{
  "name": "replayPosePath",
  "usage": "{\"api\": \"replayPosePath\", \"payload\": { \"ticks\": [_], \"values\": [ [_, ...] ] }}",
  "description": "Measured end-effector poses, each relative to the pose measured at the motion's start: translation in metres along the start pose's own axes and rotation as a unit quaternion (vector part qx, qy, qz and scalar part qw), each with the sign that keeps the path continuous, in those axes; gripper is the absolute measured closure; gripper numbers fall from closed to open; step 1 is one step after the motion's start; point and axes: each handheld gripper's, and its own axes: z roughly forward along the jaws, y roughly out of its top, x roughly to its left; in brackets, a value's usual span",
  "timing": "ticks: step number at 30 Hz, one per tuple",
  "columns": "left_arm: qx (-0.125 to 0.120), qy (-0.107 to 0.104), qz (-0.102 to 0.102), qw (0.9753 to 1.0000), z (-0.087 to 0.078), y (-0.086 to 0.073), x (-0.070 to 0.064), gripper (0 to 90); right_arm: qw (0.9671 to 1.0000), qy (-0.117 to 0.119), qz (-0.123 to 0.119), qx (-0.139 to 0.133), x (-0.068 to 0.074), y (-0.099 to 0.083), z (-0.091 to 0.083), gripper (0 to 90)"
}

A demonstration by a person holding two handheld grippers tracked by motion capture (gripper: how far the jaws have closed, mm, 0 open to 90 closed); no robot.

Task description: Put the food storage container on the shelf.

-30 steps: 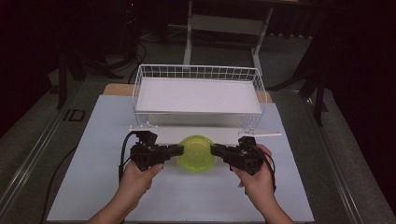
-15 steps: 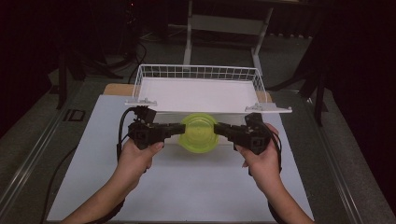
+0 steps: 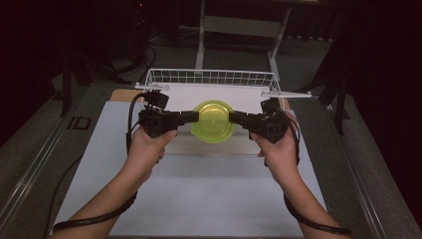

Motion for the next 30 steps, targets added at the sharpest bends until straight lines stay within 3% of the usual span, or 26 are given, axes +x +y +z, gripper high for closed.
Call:
{"api": "replayPosePath", "payload": {
  "ticks": [14,22,27,30],
  "values": [
    [0.035,0.004,-0.032,0.9989,0.023,0.031,0.023,81.6,0.9993,-0.016,0.030,0.012,-0.021,0.022,0.022,79.4],
    [0.040,0.003,-0.047,0.9981,0.030,0.037,0.032,81.5,0.9985,-0.021,0.046,0.023,-0.030,0.028,0.032,79.3],
    [0.038,0.006,-0.044,0.9983,0.033,0.041,0.036,80.9,0.9976,-0.029,0.053,0.033,-0.031,0.034,0.034,79.3],
    [0.032,0.011,-0.033,0.9989,0.035,0.042,0.036,79.3,0.9969,-0.025,0.064,0.039,-0.034,0.037,0.036,79.3]
  ]
}}
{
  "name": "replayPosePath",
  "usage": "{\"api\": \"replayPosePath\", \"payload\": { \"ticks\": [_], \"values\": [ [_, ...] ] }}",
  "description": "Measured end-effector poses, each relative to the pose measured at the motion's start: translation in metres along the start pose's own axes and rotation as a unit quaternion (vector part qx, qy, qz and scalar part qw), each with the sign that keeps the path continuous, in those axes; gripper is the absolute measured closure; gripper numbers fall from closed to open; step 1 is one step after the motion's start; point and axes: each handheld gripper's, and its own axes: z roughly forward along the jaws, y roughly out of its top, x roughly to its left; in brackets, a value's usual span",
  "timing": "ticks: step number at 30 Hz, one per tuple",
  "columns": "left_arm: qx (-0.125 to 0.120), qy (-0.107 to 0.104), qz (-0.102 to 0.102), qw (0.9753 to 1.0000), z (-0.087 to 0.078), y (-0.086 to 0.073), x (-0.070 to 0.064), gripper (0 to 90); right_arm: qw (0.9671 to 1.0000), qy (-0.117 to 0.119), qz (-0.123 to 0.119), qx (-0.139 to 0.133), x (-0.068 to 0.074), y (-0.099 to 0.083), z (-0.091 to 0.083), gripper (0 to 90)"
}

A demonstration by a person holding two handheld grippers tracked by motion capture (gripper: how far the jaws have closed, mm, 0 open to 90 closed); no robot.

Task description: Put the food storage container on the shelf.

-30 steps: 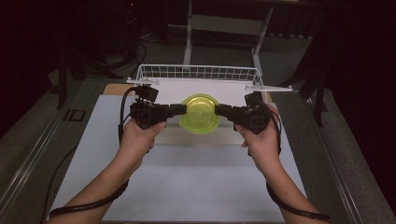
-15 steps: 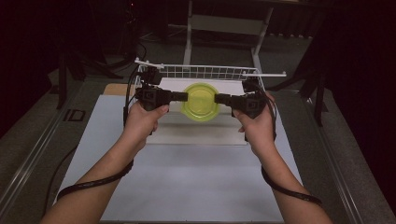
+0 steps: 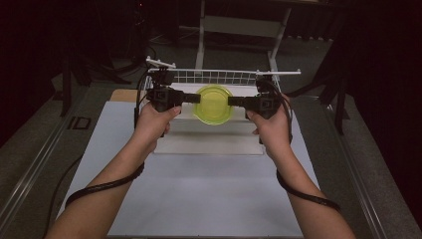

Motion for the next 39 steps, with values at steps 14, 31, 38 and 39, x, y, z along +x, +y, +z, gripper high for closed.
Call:
{"api": "replayPosePath", "payload": {
  "ticks": [14,31,38,39],
  "values": [
    [-0.018,0.034,0.003,0.9992,0.007,0.011,0.005,71.7,0.9988,-0.006,0.045,0.021,-0.008,0.024,0.020,68.0],
    [-0.031,0.057,-0.031,0.9974,0.014,0.014,0.017,56.9,0.9975,-0.013,0.064,0.028,-0.018,0.036,0.034,55.5],
    [-0.052,0.110,0.016,0.9925,-0.006,0.012,0.009,49.9,0.9991,-0.027,0.033,-0.004,-0.012,0.035,0.014,51.9],
    [-0.062,0.121,0.021,0.9904,-0.010,0.010,0.008,49.8,0.9992,-0.024,0.032,-0.009,-0.011,0.034,0.011,51.9]
  ]
}}
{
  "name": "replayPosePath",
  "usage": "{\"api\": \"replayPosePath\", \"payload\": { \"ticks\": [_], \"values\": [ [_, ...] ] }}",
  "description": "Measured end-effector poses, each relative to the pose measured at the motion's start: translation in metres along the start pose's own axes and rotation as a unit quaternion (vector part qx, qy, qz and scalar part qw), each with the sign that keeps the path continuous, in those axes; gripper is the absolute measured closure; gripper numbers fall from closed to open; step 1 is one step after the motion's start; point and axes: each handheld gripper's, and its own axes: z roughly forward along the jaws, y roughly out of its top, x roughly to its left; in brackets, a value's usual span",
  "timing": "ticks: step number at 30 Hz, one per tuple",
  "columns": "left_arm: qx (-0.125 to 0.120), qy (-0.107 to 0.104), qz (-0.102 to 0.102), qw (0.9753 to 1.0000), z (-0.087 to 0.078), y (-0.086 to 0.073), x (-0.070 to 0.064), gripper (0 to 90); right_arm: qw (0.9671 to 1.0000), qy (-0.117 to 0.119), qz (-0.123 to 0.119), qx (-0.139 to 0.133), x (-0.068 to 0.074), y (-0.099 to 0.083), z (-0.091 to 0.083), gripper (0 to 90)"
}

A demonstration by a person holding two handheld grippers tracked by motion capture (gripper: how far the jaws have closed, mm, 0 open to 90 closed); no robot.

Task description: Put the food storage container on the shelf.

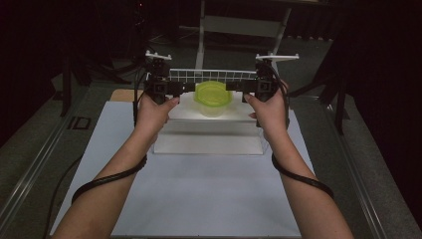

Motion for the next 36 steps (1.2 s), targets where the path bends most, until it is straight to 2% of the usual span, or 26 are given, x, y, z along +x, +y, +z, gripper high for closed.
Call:
{"api": "replayPosePath", "payload": {
  "ticks": [1,2,4,5,7,8,10,12,14,16,18,20,22,24,28,36],
  "values": [
    [-0.006,0.002,0.001,1.0000,-0.004,-0.002,0.000,48.6,1.0000,0.004,-0.001,-0.004,0.000,-0.002,-0.003,51.9],
    [-0.014,-0.007,0.000,0.9999,-0.009,-0.003,0.001,46.8,1.0000,0.008,-0.004,-0.003,0.001,-0.004,-0.006,52.2],
    [-0.029,-0.012,-0.001,0.9995,-0.018,-0.008,0.001,43.6,0.9998,0.011,-0.013,-0.008,0.004,-0.010,-0.011,56.2],
    [-0.040,-0.024,0.001,0.9989,-0.023,-0.010,0.002,41.1,0.9996,0.013,-0.022,-0.007,0.005,-0.014,-0.013,58.2],
    [-0.049,-0.038,0.018,0.9979,-0.030,-0.017,0.000,35.8,0.9992,0.019,-0.035,-0.006,0.009,-0.024,-0.016,67.1],
    [-0.051,-0.050,0.027,0.9970,-0.033,-0.021,0.001,32.4,0.9990,0.020,-0.041,-0.001,0.010,-0.029,-0.016,74.4],
    [-0.050,-0.078,0.041,0.9949,-0.037,-0.032,0.001,23.6,0.9986,0.018,-0.049,0.010,0.012,-0.037,-0.014,82.8],
    [-0.068,-0.071,0.044,0.9942,-0.042,-0.046,-0.001,18.3,0.9981,0.027,-0.052,0.023,0.014,-0.046,-0.011,89.8],
    [-0.083,-0.079,0.048,0.9923,-0.046,-0.061,-0.002,12.1,0.9974,0.032,-0.058,0.029,0.016,-0.056,-0.007,89.8],
    [-0.086,-0.085,0.064,0.9906,-0.047,-0.077,-0.005,0.5,0.9970,0.037,-0.062,0.030,0.019,-0.064,-0.001,89.9],
    [-0.096,-0.075,0.078,0.9895,-0.048,-0.093,-0.007,0.4,0.9968,0.041,-0.063,0.028,0.021,-0.070,0.007,89.9],
    [-0.109,-0.071,0.072,0.9889,-0.049,-0.108,-0.007,0.5,0.9970,0.047,-0.052,0.032,0.022,-0.075,0.015,89.9],
    [-0.118,-0.075,0.060,0.9883,-0.048,-0.122,-0.007,0.5,0.9969,0.044,-0.055,0.035,0.024,-0.079,0.023,89.9],
    [-0.117,-0.077,0.064,0.9881,-0.047,-0.132,-0.007,0.5,0.9973,0.043,-0.050,0.033,0.024,-0.080,0.029,89.9],
    [-0.108,-0.081,0.078,0.9878,-0.045,-0.146,-0.010,0.5,0.9978,0.041,-0.042,0.029,0.024,-0.077,0.035,89.8],
    [-0.108,-0.092,0.104,0.9844,-0.044,-0.163,-0.022,0.5,0.9988,0.031,-0.031,0.023,0.020,-0.067,0.042,88.8]
  ]
}}
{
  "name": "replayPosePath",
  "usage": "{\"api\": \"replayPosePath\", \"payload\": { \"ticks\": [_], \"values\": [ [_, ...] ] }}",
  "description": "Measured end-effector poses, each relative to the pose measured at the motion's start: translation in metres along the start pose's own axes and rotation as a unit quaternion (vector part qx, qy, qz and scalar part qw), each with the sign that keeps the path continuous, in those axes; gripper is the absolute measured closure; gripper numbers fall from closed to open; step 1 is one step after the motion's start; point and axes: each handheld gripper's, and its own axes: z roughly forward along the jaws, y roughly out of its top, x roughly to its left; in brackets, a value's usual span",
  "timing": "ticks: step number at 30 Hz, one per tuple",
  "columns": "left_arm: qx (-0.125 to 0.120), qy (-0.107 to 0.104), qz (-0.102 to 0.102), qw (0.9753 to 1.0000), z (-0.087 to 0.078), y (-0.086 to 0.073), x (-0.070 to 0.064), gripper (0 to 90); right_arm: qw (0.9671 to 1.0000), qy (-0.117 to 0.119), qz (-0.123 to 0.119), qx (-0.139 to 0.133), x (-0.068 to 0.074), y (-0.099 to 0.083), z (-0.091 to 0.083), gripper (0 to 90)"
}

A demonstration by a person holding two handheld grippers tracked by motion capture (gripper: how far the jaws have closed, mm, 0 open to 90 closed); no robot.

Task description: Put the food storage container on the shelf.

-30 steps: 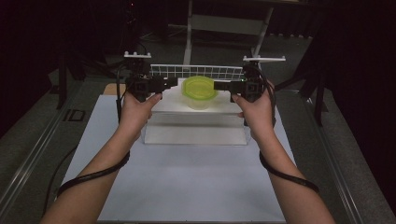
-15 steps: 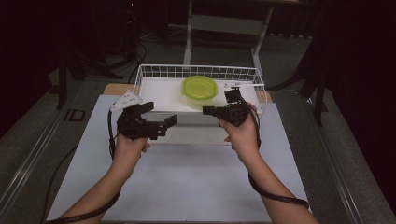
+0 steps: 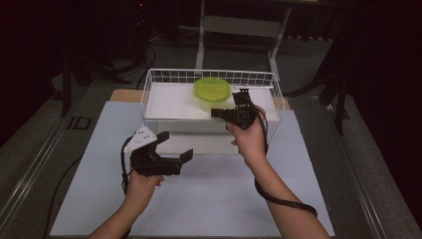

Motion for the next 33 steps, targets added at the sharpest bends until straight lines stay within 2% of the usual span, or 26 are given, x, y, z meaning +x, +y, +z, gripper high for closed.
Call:
{"api": "replayPosePath", "payload": {
  "ticks": [5,8,11,13,16,18,21,22,24,25,27,31,33],
  "values": [
    [0.001,-0.012,0.006,0.9999,-0.001,-0.002,-0.006,0.5,1.0000,0.005,0.005,-0.002,0.000,0.002,-0.002,87.3],
    [-0.006,-0.022,0.007,0.9997,-0.004,-0.004,-0.008,0.5,0.9997,0.022,-0.001,-0.009,0.003,-0.002,-0.010,82.6],
    [-0.015,-0.038,0.010,0.9991,-0.009,-0.009,-0.009,0.5,0.9988,0.038,-0.030,-0.005,0.009,-0.007,-0.018,73.1],
    [-0.012,-0.052,0.018,0.9984,-0.012,-0.014,-0.010,0.5,0.9978,0.040,-0.051,-0.013,0.013,-0.013,-0.025,65.1],
    [-0.015,-0.065,0.029,0.9973,-0.017,-0.020,-0.012,0.5,0.9943,0.045,-0.092,-0.031,0.021,-0.023,-0.038,50.6],
    [-0.028,-0.070,0.035,0.9965,-0.022,-0.022,-0.014,0.5,0.9910,0.052,-0.115,-0.043,0.024,-0.030,-0.045,43.1],
    [-0.049,-0.082,0.044,0.9944,-0.026,-0.025,-0.014,0.5,0.9854,0.058,-0.148,-0.060,0.027,-0.044,-0.052,26.0],
    [-0.054,-0.084,0.047,0.9939,-0.027,-0.026,-0.014,0.5,0.9839,0.060,-0.157,-0.062,0.027,-0.048,-0.053,23.9],
    [-0.049,-0.083,0.057,0.9937,-0.027,-0.028,-0.015,0.5,0.9826,0.062,-0.159,-0.072,0.025,-0.057,-0.054,17.0],
    [-0.048,-0.083,0.061,0.9935,-0.026,-0.029,-0.016,0.5,0.9800,0.065,-0.175,-0.070,0.025,-0.061,-0.054,13.9],
    [-0.040,-0.085,0.070,0.9932,-0.025,-0.031,-0.018,0.5,0.9770,0.044,-0.191,-0.083,0.024,-0.069,-0.055,14.3],
    [-0.041,-0.097,0.068,0.9921,-0.024,-0.036,-0.020,0.5,0.9775,0.045,-0.186,-0.089,0.019,-0.080,-0.054,14.1],
    [-0.040,-0.093,0.070,0.9924,-0.024,-0.037,-0.021,0.5,0.9782,0.051,-0.182,-0.087,0.016,-0.086,-0.054,14.1]
  ]
}}
